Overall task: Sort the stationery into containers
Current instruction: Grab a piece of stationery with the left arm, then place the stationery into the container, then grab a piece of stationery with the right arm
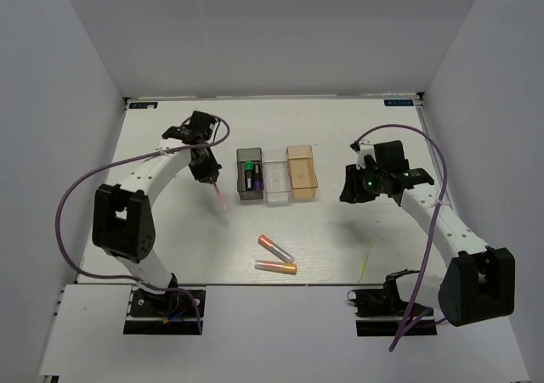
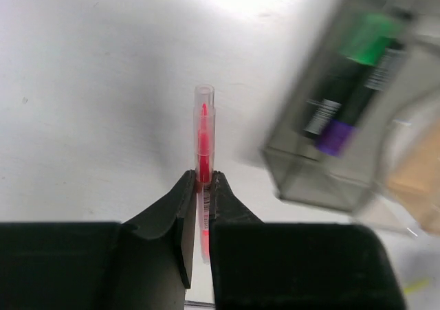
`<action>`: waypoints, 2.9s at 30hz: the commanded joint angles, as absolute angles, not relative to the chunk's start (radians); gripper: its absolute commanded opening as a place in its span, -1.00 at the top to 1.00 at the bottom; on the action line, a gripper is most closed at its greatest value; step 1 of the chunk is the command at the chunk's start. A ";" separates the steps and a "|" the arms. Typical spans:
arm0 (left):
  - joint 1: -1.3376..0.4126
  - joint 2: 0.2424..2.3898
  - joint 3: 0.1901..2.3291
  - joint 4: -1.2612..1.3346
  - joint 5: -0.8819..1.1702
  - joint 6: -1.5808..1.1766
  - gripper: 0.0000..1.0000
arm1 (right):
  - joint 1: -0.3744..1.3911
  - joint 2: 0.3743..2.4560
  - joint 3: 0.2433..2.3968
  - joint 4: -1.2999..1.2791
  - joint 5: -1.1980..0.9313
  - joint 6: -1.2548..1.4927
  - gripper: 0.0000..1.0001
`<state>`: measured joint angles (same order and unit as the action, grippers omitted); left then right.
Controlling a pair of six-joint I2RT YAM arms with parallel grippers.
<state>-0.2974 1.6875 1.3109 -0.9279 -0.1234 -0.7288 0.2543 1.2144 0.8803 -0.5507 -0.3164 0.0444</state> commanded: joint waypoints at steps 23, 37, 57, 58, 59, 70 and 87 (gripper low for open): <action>-0.617 2.114 1.947 -0.847 -0.095 -0.575 0.43 | 0.152 1.150 0.828 -0.681 -0.255 -0.133 -0.81; -0.649 1.899 1.861 -0.827 -0.086 -0.549 -0.29 | 0.112 1.226 0.934 -0.968 -0.233 -0.190 -0.04; -0.692 0.990 0.818 -0.723 -0.103 -0.603 -0.85 | 0.110 1.445 0.859 -0.965 -0.187 -0.012 -0.16; -0.690 0.958 0.796 -0.726 -0.098 -0.609 -0.85 | 0.109 1.462 0.862 -0.963 -0.189 -0.006 -0.16; -0.690 0.930 0.789 -0.732 -0.103 -0.621 -0.85 | 0.109 1.469 0.873 -0.954 -0.178 -0.006 -0.16; -0.692 0.779 0.710 -0.802 -0.140 -0.644 -0.85 | 0.106 1.594 0.896 -0.968 -0.121 0.084 -0.13; -0.692 0.738 0.684 -0.813 -0.150 -0.649 -0.88 | 0.110 1.670 0.833 -0.827 -0.095 0.169 0.25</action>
<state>-0.6903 0.7570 0.6945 -0.8085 -0.1349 -0.6426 0.1112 1.6409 0.8593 -0.9012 -0.0898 0.1379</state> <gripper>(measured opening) 0.938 0.384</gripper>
